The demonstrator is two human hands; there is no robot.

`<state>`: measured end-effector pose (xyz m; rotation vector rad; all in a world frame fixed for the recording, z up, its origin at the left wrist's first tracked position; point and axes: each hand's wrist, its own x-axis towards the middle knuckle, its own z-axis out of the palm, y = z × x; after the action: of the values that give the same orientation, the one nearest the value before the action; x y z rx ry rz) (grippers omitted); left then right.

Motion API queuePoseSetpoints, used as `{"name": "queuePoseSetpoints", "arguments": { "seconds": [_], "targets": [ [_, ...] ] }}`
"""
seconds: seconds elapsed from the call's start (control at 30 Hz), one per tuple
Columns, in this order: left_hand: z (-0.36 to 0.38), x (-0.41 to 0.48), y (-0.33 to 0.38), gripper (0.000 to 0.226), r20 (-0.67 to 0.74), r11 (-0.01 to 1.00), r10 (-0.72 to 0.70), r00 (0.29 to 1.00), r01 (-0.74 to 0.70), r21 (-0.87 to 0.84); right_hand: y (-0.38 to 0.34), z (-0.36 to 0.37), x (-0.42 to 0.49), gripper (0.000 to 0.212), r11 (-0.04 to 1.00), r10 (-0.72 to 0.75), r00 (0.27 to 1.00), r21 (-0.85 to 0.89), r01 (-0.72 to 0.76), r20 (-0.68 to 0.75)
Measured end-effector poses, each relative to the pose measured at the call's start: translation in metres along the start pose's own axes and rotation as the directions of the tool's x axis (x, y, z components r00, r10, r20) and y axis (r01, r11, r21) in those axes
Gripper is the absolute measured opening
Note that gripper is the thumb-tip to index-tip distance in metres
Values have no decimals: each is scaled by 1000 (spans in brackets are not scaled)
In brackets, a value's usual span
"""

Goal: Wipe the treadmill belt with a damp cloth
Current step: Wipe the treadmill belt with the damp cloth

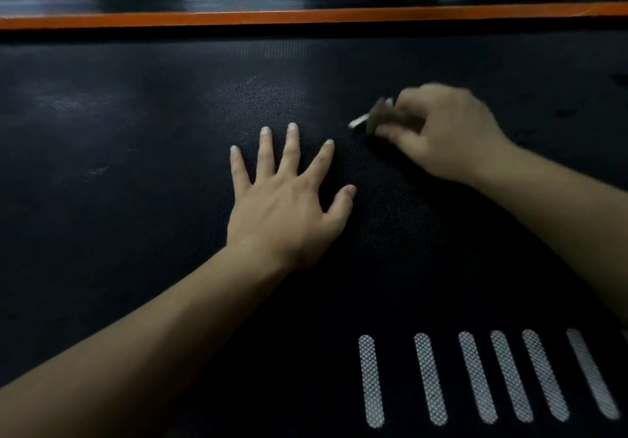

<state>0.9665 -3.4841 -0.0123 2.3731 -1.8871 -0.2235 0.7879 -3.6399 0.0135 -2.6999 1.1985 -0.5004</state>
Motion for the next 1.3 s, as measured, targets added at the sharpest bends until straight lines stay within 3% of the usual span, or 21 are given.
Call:
{"name": "queuePoseSetpoints", "arguments": {
  "seconds": [0.1, 0.13, 0.33, 0.43, 0.53, 0.73, 0.8, 0.9, 1.07, 1.2, 1.23, 1.3],
  "targets": [
    [-1, 0, 1, 79, 6, 1000, 4, 1000, -4, 7, 35, -10, 47, 20, 963, 269, 962, -3, -269, -49],
    [-1, 0, 1, 79, 7, 1000, 1, 1000, -1, 11, 36, -8, 55, 20, 956, 292, 954, 7, -293, -72],
    [-1, 2, 2, 78, 1, 1000, -3, 1000, 3, 8, -4, 13, 32, 28, 998, -33, 999, 59, 32, 17],
    [0, 1, 1, 78, -10, 1000, 1, 1000, -1, 13, 26, 6, 77, 30, 985, 171, 982, -14, -173, -82],
    [-1, 1, 2, 79, -15, 1000, 0, 1000, 0, 6, 37, 10, 114, 31, 918, 395, 906, 17, -397, -149],
    [-1, 1, 1, 79, -24, 1000, 3, 1000, -3, 2, 10, 24, 111, 29, 980, 195, 980, 50, -193, -38],
    [0, 1, 0, 79, -20, 1000, 2, 1000, -2, -2, 25, 15, 120, 32, 956, 293, 950, 7, -295, -110],
    [-1, 2, 1, 79, -23, 1000, 3, 1000, -3, -9, 41, 12, 130, 40, 861, 505, 836, 49, -507, -213],
    [0, 1, 1, 79, -35, 1000, 3, 999, -3, -12, 45, 12, 109, 30, 949, 310, 943, -14, -314, -125],
    [0, 1, 2, 79, -24, 1000, 0, 1000, 0, -8, 81, -15, 102, 44, 818, 561, 799, -1, -575, -215],
    [-1, 2, 2, 79, -21, 1000, -1, 1000, 1, -8, 79, -14, 101, 43, 812, 569, 790, 5, -583, -227],
    [-1, 1, 2, 79, -19, 1000, 1, 1000, -1, -3, 68, -5, 94, 35, 864, 497, 846, 20, -504, -194]
  ]
}}
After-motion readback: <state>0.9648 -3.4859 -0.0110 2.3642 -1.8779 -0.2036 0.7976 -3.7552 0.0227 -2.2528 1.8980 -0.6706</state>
